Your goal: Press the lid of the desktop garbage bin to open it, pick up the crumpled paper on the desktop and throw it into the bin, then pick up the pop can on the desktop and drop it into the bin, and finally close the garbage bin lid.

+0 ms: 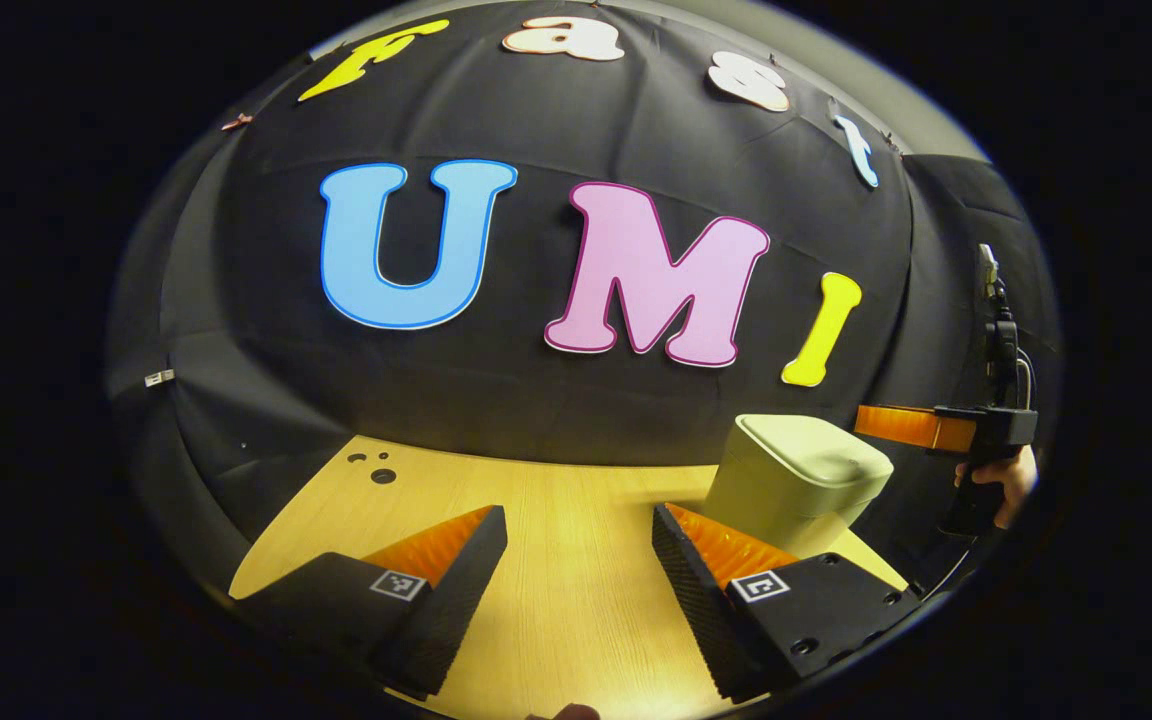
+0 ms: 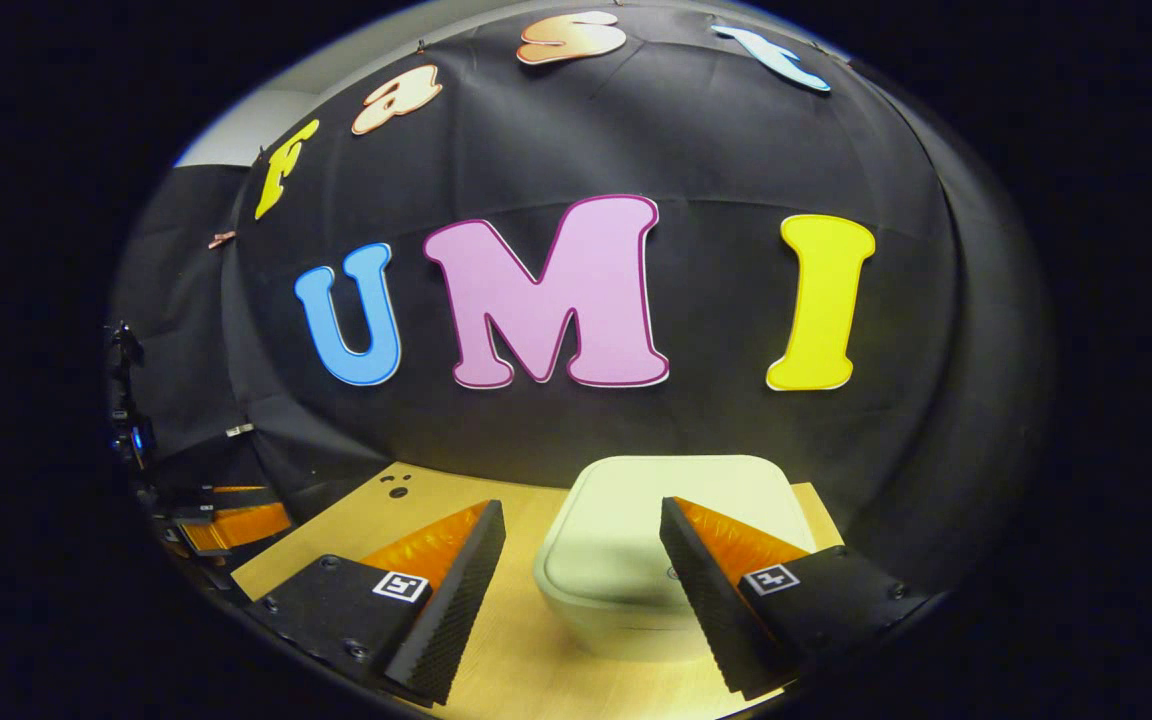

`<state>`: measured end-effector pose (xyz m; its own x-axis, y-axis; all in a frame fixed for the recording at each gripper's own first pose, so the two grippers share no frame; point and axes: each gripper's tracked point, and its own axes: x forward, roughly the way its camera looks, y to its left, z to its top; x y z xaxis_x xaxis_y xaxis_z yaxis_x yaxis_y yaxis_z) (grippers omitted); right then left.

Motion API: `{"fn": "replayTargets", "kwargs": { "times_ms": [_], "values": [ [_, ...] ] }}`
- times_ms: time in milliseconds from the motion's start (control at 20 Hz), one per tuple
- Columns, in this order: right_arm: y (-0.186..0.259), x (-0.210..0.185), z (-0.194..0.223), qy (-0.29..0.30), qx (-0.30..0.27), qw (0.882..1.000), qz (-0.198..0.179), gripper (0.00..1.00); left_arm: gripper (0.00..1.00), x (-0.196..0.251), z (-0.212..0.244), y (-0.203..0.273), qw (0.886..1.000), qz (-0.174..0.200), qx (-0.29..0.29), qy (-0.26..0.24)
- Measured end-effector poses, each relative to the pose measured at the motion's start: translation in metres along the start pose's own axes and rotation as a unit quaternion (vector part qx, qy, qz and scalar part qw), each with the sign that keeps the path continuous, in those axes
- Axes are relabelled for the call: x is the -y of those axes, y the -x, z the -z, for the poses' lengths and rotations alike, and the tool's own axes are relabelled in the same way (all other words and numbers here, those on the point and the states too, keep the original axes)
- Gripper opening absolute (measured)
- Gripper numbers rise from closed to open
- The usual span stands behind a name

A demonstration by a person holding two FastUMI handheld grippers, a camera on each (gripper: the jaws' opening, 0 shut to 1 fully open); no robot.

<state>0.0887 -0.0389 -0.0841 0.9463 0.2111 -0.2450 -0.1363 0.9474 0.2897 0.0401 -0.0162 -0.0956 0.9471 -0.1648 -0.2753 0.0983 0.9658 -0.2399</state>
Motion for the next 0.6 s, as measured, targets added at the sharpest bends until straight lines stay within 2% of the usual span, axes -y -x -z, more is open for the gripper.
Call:
{"fn": "replayTargets", "kwargs": {
  "times_ms": [600],
  "values": [
    [0.040,-0.048,0.003,0.040,0.019,0.998,-0.049,0.98,0.95,0.011,-0.003,0.002,1.000,0.011,0.007,-0.008]
  ]
}}
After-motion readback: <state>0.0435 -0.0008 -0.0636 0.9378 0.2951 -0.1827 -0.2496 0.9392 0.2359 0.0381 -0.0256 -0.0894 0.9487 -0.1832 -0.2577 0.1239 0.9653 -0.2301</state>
